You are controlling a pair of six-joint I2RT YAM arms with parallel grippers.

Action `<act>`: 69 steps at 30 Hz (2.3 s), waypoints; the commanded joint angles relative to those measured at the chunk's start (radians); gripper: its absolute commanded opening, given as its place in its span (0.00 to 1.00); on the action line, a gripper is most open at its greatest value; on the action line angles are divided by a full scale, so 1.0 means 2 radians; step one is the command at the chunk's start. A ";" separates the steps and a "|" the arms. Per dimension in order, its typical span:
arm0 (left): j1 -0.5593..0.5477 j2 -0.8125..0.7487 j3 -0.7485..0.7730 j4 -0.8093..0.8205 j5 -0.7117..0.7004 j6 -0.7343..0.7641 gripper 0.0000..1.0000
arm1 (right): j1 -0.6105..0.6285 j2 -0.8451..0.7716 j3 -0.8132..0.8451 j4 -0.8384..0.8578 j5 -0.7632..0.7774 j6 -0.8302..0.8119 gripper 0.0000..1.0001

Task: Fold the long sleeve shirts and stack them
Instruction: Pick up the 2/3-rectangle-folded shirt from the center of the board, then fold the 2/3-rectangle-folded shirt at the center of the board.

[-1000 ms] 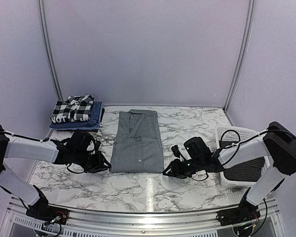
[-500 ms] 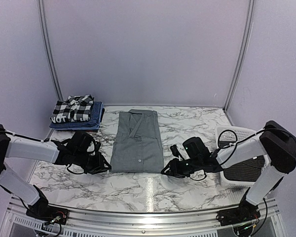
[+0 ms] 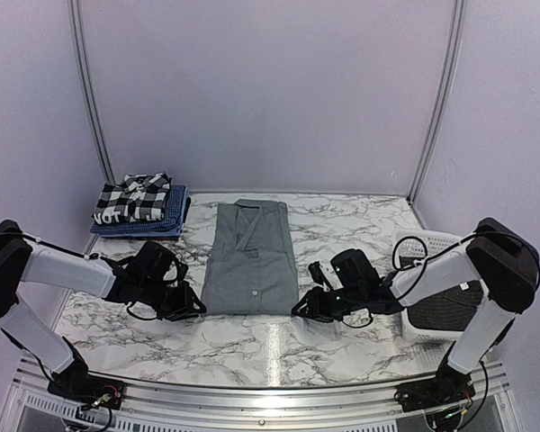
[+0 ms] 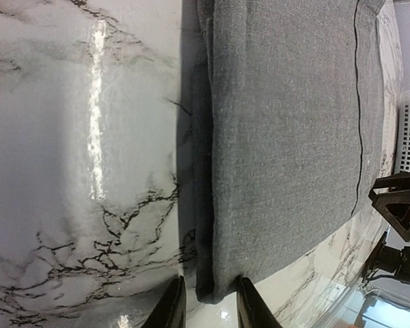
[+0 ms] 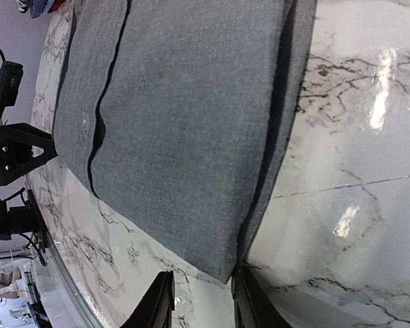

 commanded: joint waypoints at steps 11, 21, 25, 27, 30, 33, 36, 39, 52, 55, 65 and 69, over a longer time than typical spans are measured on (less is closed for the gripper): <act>-0.009 0.029 0.006 0.037 0.009 -0.010 0.17 | 0.002 0.017 0.021 -0.023 0.023 -0.002 0.16; -0.020 -0.019 0.007 0.009 0.008 -0.023 0.00 | 0.005 -0.031 0.020 -0.046 0.027 -0.024 0.00; -0.029 -0.060 0.004 -0.011 0.002 -0.026 0.00 | 0.017 -0.074 0.013 -0.062 0.033 -0.031 0.00; -0.036 -0.082 -0.002 -0.017 -0.002 -0.030 0.00 | 0.026 -0.091 0.011 -0.072 0.037 -0.031 0.00; -0.050 -0.117 -0.010 -0.028 -0.018 -0.039 0.00 | 0.043 -0.118 0.010 -0.089 0.047 -0.030 0.00; -0.066 -0.160 -0.014 -0.055 -0.036 -0.050 0.00 | 0.058 -0.148 0.008 -0.105 0.060 -0.025 0.00; -0.082 -0.206 -0.014 -0.083 -0.057 -0.059 0.00 | 0.075 -0.179 0.010 -0.123 0.072 -0.018 0.00; -0.091 -0.245 -0.010 -0.106 -0.068 -0.068 0.00 | 0.089 -0.205 0.015 -0.143 0.079 -0.010 0.00; 0.045 -0.079 0.205 -0.153 -0.038 0.044 0.00 | -0.031 -0.006 0.282 -0.181 0.047 -0.102 0.00; 0.095 0.071 0.298 -0.133 0.006 0.066 0.00 | -0.078 0.113 0.381 -0.159 0.023 -0.118 0.00; 0.144 0.360 0.538 -0.114 0.045 0.075 0.00 | -0.155 0.366 0.607 -0.148 -0.027 -0.087 0.00; 0.147 0.361 0.535 -0.106 0.051 0.071 0.00 | -0.160 0.351 0.601 -0.148 -0.027 -0.090 0.00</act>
